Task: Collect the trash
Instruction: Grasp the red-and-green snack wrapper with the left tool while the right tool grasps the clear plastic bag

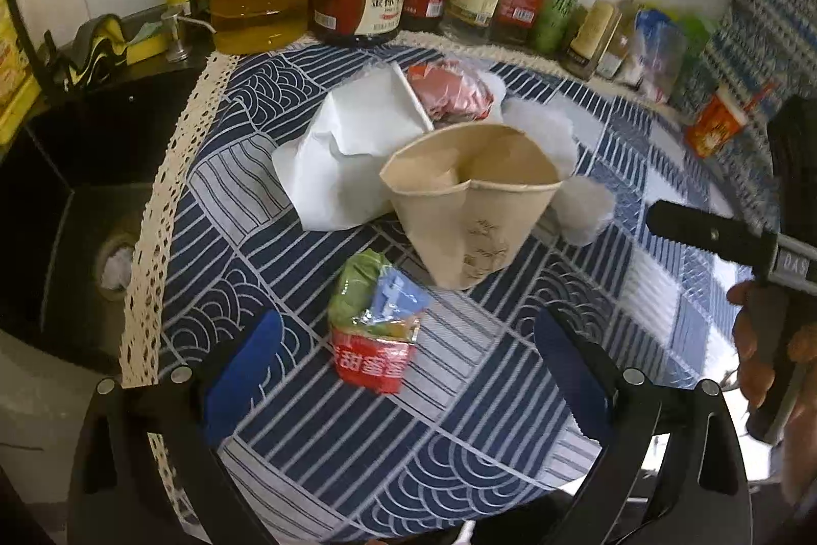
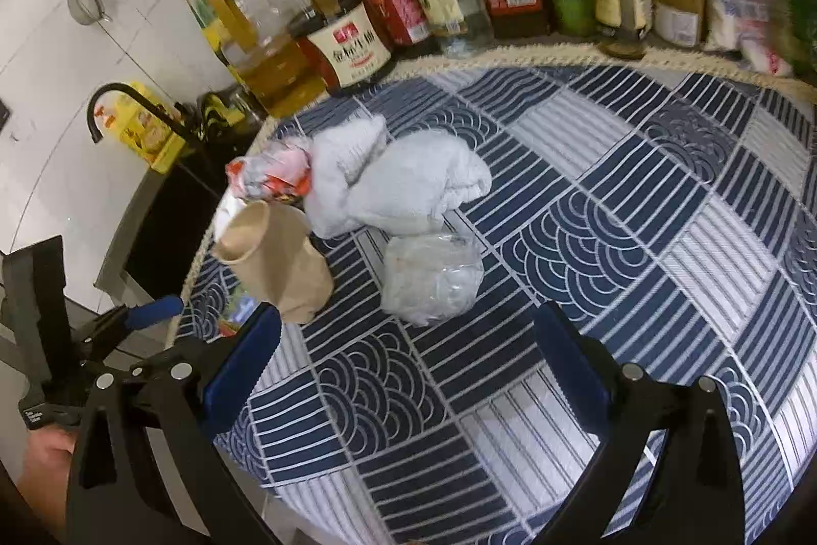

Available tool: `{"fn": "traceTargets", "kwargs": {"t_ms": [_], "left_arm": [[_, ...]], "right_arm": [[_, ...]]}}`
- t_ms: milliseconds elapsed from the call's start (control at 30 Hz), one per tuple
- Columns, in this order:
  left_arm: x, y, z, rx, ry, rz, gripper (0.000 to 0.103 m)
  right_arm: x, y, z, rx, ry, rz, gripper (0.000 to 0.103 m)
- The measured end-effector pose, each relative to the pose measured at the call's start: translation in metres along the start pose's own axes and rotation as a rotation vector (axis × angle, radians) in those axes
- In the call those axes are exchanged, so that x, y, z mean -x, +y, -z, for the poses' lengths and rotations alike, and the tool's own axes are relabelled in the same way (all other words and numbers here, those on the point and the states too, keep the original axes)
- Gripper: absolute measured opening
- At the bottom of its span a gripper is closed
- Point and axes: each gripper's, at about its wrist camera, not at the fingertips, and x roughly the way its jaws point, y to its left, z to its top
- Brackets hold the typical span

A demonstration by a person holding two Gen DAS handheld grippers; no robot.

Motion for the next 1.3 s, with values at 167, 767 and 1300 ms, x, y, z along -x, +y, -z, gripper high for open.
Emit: {"fn": "traceTargets", "kwargs": {"t_ms": [167, 767, 1300], "left_arm": [[-0.016, 0.003, -0.003, -0.012, 0.049, -0.041, 0.096], [-0.036, 0.005, -0.009, -0.023, 0.049, -0.058, 0.081], [-0.041, 0.006, 0.005, -0.042, 0.075, -0.049, 0.048]], "right_arm": [[-0.018, -0.008, -0.006, 0.014, 0.024, -0.009, 0.098], [-0.048, -0.009, -0.016, 0.021, 0.054, 0.006, 0.094], [-0.049, -0.007, -0.006, 0.045, 0.062, 0.036, 0.055]]}}
